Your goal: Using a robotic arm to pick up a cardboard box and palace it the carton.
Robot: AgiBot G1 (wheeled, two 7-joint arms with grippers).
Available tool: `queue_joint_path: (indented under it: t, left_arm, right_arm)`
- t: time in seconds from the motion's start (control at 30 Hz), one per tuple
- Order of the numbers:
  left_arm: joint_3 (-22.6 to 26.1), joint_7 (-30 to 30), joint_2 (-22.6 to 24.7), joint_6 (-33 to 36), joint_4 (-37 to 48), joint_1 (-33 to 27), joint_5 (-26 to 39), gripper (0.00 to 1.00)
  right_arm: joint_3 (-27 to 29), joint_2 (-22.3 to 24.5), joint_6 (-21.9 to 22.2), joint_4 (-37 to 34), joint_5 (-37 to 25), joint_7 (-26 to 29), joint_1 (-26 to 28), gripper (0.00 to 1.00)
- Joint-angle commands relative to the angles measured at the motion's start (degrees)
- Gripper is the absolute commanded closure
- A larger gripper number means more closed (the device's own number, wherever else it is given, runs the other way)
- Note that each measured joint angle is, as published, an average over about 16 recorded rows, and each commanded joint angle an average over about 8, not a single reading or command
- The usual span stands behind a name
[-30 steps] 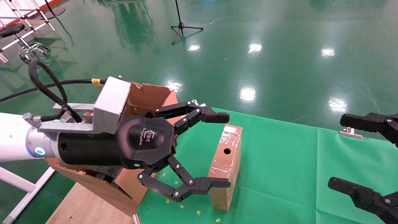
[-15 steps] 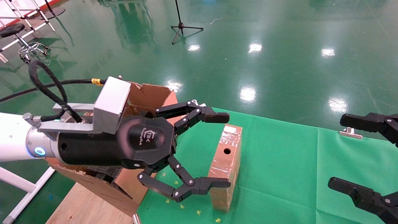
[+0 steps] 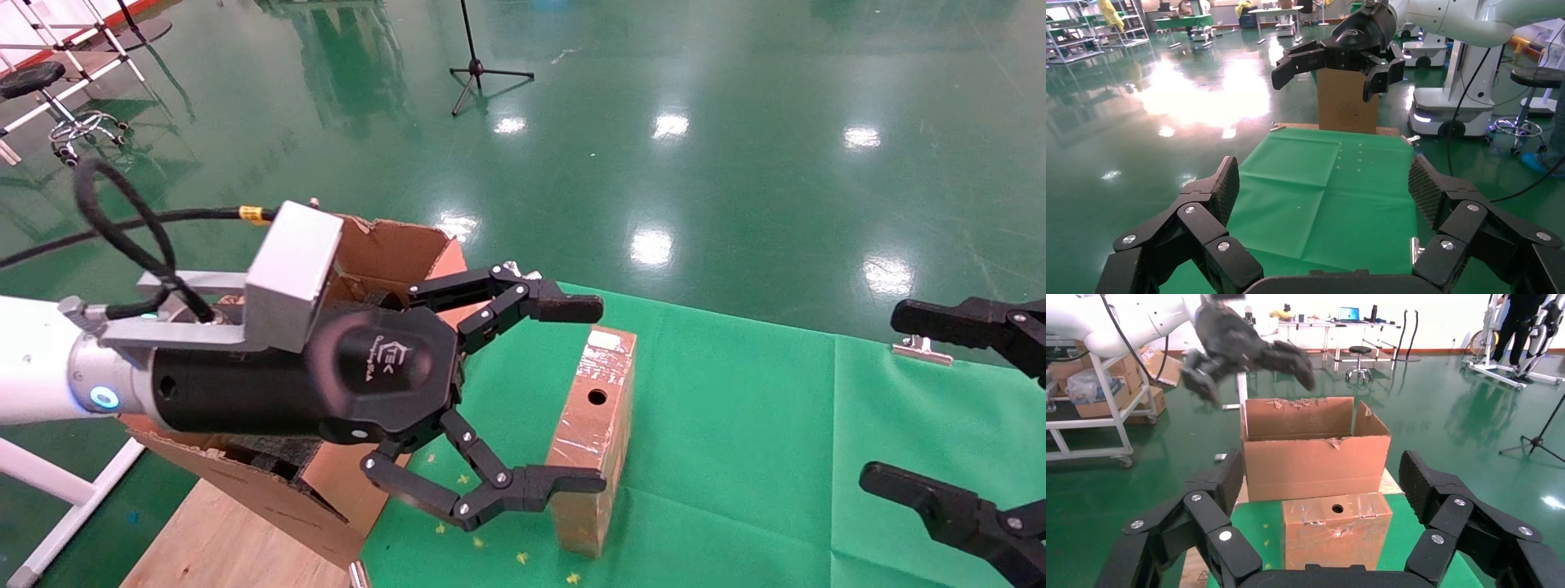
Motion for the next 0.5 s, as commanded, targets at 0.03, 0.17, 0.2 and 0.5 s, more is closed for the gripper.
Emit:
queue_joint_path:
  t: [0.03, 0.17, 0.2, 0.5]
  left_arm:
    - [0.1, 0.2, -0.1, -0.3, -0.1, -0.2, 0.8, 0.0]
    - [1.9, -2.9, 0.4, -3.4, 0.2, -2.4, 5.3, 0.0]
    - [2.3, -3.7, 0.6, -4.1, 0.2, -3.0, 6.1, 0.0]
    - [3.7, -6.2, 1.8, -7.0, -0.3, -5.7, 9.4, 0.0]
  right_arm:
    - [0.0, 0.0, 0.0, 0.0, 0.0, 0.0, 0.0, 1.0]
    - [0.0, 0.0, 0.0, 0.0, 0.0, 0.0, 0.0, 1.0]
    - [0.0, 0.0, 0.0, 0.0, 0.0, 0.0, 0.0, 1.0]
    - [0.0, 0.0, 0.0, 0.0, 0.0, 0.0, 0.0, 1.0]
